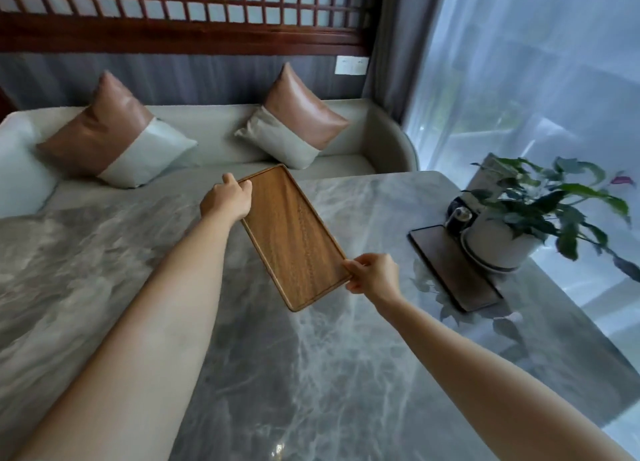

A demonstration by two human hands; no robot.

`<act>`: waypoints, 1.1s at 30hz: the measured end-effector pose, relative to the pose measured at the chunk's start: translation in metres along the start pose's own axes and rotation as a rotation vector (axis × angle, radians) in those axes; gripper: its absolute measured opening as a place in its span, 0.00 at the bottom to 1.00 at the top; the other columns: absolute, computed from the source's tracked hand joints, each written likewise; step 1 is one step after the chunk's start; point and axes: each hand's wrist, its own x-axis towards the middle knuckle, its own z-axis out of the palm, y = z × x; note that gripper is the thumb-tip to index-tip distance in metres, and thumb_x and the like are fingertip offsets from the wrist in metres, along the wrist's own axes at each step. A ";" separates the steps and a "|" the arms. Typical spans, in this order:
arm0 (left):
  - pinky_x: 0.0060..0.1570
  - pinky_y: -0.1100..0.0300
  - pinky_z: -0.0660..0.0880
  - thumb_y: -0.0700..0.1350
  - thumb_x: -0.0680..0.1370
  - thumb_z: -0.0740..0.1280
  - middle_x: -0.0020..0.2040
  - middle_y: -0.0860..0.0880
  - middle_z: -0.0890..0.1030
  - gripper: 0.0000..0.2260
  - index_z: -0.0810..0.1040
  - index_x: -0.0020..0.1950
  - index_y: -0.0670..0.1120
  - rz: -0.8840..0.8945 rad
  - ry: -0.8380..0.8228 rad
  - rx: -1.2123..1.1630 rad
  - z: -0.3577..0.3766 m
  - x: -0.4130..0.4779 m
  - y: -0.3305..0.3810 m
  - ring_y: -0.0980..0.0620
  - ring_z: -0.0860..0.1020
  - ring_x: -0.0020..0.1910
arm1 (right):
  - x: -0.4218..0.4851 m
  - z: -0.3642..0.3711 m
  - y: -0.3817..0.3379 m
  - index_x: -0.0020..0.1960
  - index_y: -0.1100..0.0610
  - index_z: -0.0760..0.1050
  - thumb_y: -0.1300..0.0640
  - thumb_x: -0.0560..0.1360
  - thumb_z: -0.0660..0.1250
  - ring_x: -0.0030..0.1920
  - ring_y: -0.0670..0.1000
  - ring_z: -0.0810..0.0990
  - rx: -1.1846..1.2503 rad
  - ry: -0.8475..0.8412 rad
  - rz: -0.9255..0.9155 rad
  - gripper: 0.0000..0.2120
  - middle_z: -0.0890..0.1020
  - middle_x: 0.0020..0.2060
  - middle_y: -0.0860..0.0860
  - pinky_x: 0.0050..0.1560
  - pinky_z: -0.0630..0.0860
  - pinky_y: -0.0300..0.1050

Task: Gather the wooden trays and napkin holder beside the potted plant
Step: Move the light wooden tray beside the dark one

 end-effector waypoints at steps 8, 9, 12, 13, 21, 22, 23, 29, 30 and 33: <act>0.64 0.46 0.68 0.51 0.82 0.49 0.69 0.33 0.69 0.23 0.61 0.70 0.37 0.135 -0.133 0.062 0.080 -0.015 0.117 0.35 0.69 0.67 | 0.038 -0.108 0.056 0.32 0.64 0.75 0.62 0.72 0.69 0.18 0.45 0.75 -0.020 0.138 0.080 0.11 0.76 0.24 0.56 0.22 0.77 0.35; 0.64 0.46 0.67 0.51 0.82 0.49 0.70 0.33 0.69 0.23 0.61 0.70 0.37 0.142 -0.153 0.075 0.092 -0.017 0.126 0.35 0.69 0.67 | 0.042 -0.116 0.066 0.30 0.61 0.74 0.61 0.72 0.69 0.20 0.47 0.76 -0.031 0.150 0.095 0.12 0.77 0.24 0.56 0.24 0.78 0.36; 0.64 0.46 0.68 0.52 0.82 0.49 0.70 0.34 0.69 0.24 0.59 0.72 0.39 0.163 -0.215 0.122 0.130 -0.019 0.149 0.35 0.69 0.68 | 0.054 -0.136 0.094 0.30 0.59 0.73 0.61 0.72 0.69 0.22 0.48 0.76 -0.019 0.178 0.169 0.13 0.77 0.24 0.55 0.31 0.80 0.42; 0.64 0.46 0.68 0.53 0.82 0.49 0.70 0.34 0.69 0.24 0.59 0.72 0.39 0.169 -0.231 0.136 0.142 -0.018 0.156 0.35 0.69 0.68 | 0.059 -0.142 0.103 0.30 0.59 0.73 0.60 0.72 0.68 0.22 0.48 0.76 -0.016 0.184 0.193 0.13 0.77 0.24 0.55 0.33 0.81 0.44; 0.63 0.46 0.68 0.54 0.82 0.49 0.70 0.35 0.69 0.25 0.58 0.72 0.38 0.152 -0.348 0.216 0.224 -0.004 0.188 0.35 0.69 0.67 | 0.096 -0.172 0.153 0.32 0.59 0.72 0.60 0.74 0.66 0.22 0.48 0.76 -0.076 0.182 0.317 0.12 0.77 0.23 0.55 0.28 0.77 0.38; 0.63 0.46 0.68 0.54 0.82 0.49 0.70 0.35 0.68 0.25 0.58 0.73 0.38 0.146 -0.361 0.221 0.232 -0.003 0.189 0.35 0.69 0.68 | 0.100 -0.174 0.158 0.31 0.58 0.71 0.59 0.74 0.66 0.23 0.49 0.76 -0.101 0.178 0.323 0.13 0.77 0.23 0.54 0.30 0.77 0.41; 0.63 0.46 0.68 0.54 0.82 0.49 0.70 0.35 0.68 0.25 0.58 0.73 0.38 0.142 -0.372 0.225 0.239 -0.001 0.191 0.35 0.69 0.68 | 0.104 -0.175 0.162 0.31 0.57 0.70 0.59 0.74 0.66 0.24 0.50 0.76 -0.121 0.177 0.331 0.14 0.77 0.23 0.55 0.33 0.78 0.45; 0.65 0.47 0.67 0.54 0.82 0.50 0.71 0.35 0.68 0.25 0.58 0.73 0.37 0.144 -0.427 0.246 0.276 0.004 0.194 0.36 0.68 0.69 | 0.115 -0.177 0.182 0.29 0.56 0.66 0.59 0.74 0.66 0.25 0.54 0.76 -0.133 0.212 0.401 0.16 0.76 0.23 0.56 0.43 0.79 0.57; 0.65 0.47 0.67 0.54 0.82 0.50 0.71 0.35 0.68 0.25 0.58 0.72 0.37 0.142 -0.432 0.245 0.280 0.005 0.194 0.36 0.68 0.69 | 0.115 -0.176 0.184 0.29 0.56 0.67 0.59 0.74 0.66 0.25 0.54 0.76 -0.135 0.209 0.410 0.16 0.76 0.23 0.55 0.43 0.79 0.57; 0.65 0.47 0.67 0.53 0.82 0.50 0.71 0.34 0.68 0.25 0.58 0.72 0.37 0.130 -0.438 0.245 0.288 0.008 0.193 0.36 0.68 0.69 | 0.118 -0.175 0.187 0.29 0.56 0.65 0.58 0.74 0.66 0.26 0.56 0.78 -0.176 0.177 0.415 0.17 0.77 0.25 0.56 0.43 0.80 0.58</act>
